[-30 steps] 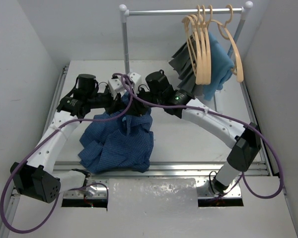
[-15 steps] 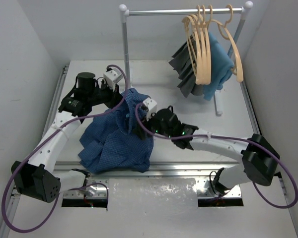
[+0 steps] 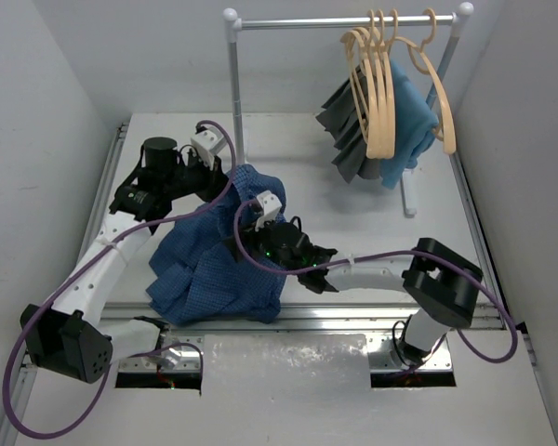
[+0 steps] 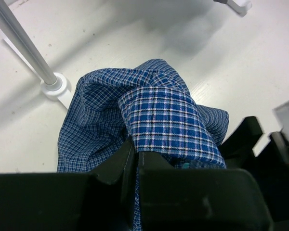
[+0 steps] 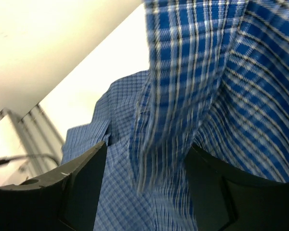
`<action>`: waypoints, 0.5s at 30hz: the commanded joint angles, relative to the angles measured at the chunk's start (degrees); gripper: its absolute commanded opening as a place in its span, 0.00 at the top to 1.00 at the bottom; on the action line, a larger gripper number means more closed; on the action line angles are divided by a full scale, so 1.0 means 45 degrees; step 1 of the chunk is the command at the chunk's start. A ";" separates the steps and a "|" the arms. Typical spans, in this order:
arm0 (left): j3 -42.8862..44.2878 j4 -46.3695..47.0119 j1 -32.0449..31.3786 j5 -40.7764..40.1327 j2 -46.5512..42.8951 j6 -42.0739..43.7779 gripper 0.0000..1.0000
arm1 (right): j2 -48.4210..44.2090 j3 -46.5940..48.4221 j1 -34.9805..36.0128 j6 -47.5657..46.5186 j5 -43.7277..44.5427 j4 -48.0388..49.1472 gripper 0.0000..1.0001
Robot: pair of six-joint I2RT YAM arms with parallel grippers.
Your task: Place the shirt on the hanger
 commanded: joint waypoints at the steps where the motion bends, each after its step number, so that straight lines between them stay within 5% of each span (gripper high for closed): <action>1: 0.0112 0.0456 -0.0091 -0.0251 -0.0469 -0.0275 1.00 | 0.0608 0.1124 0.0059 0.0740 0.1116 -0.0039 0.36; 3: 0.0209 0.0163 -0.0033 -0.0583 -0.0567 -0.0296 1.00 | 0.0571 0.0912 0.0021 0.0975 0.1856 -0.0333 0.59; 4: 0.0229 0.0045 0.0045 -0.0661 -0.0625 -0.0276 1.00 | 0.0319 0.0466 -0.0115 0.1014 0.2381 -0.0294 0.79; 5: 0.0249 -0.0052 0.0278 -0.0836 -0.0722 -0.0257 1.00 | 0.0104 0.0191 -0.0310 0.1150 0.2271 -0.0294 0.85; 10: 0.1125 -0.2680 0.2439 0.0248 -0.0490 0.0423 1.00 | -0.2799 -0.0283 -0.2221 -0.0032 -0.1045 -0.3269 1.00; 15: 0.1169 -0.4913 0.2936 0.1718 -0.1150 0.2531 1.00 | -0.4449 0.1373 -0.3844 -0.2498 -0.3677 -0.6537 1.00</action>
